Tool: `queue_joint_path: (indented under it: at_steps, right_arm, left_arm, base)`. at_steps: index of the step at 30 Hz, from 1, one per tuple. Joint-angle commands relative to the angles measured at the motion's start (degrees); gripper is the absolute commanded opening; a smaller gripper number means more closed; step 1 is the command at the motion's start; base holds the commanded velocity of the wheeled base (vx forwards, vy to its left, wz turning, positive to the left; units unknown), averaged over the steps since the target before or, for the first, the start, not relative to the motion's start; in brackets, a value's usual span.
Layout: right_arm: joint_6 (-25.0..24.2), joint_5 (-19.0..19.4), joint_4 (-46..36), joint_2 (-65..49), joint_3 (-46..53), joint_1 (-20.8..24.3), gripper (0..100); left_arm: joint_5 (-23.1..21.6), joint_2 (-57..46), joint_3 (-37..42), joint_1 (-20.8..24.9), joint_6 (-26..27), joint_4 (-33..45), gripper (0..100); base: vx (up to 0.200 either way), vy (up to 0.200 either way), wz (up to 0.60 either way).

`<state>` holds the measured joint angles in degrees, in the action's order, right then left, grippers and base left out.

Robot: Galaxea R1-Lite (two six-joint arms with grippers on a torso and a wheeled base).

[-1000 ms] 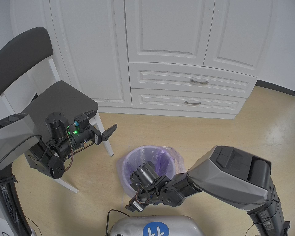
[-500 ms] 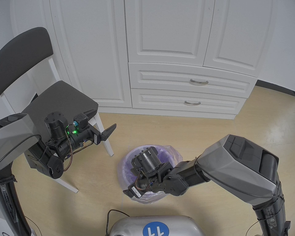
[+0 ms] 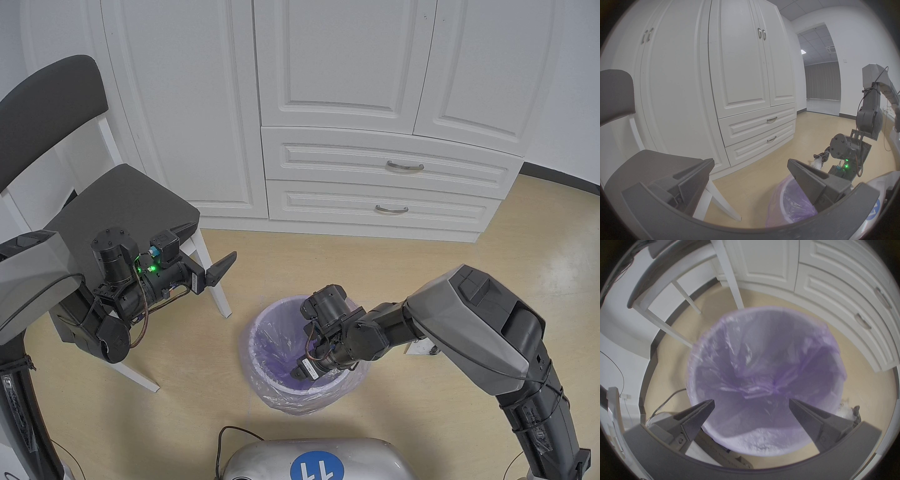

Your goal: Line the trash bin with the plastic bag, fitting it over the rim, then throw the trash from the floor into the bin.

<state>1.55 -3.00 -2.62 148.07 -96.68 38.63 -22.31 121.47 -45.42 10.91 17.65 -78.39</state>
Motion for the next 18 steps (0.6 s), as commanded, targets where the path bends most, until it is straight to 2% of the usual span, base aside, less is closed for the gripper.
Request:
queue_joint_path:
  at_steps: [1, 3, 4, 10, 16, 18]
  right_arm:
    - [-1.72, 0.01, -4.59, -2.87, 0.79, -0.93, 100]
    - [-1.72, 0.01, -4.59, -2.87, 0.79, -0.93, 100]
    - [-1.99, 0.01, -8.01, -4.81, 2.38, -0.93, 100]
    - [-2.08, 0.01, -8.63, -5.60, 2.99, -0.93, 100]
    - [-2.34, -0.08, -7.93, -3.93, -0.70, -0.84, 100]
    - [-6.03, -2.36, -8.01, 0.29, -7.73, -0.40, 100]
  left_arm:
    - [-0.02, 0.35, -0.11, -0.01, 0.01, -0.01, 100]
    - [-0.02, 0.35, -0.11, -0.01, 0.01, -0.01, 100]
    - [0.07, 0.44, -0.11, -0.01, 0.01, -0.01, 100]
    - [0.07, 0.61, -0.11, 0.08, 0.01, -0.01, 100]
    - [0.16, 0.61, -0.54, -0.01, 0.01, -0.01, 100]
    - [0.16, 0.96, -0.72, -0.01, 0.01, -0.01, 100]
  base:
    - [0.000, 0.000, 0.00]
    - [0.000, 0.000, 0.00]
    - [0.000, 0.000, 0.00]
    - [0.000, 0.000, 0.00]
    - [0.000, 0.000, 0.00]
    - [0.000, 0.000, 0.00]
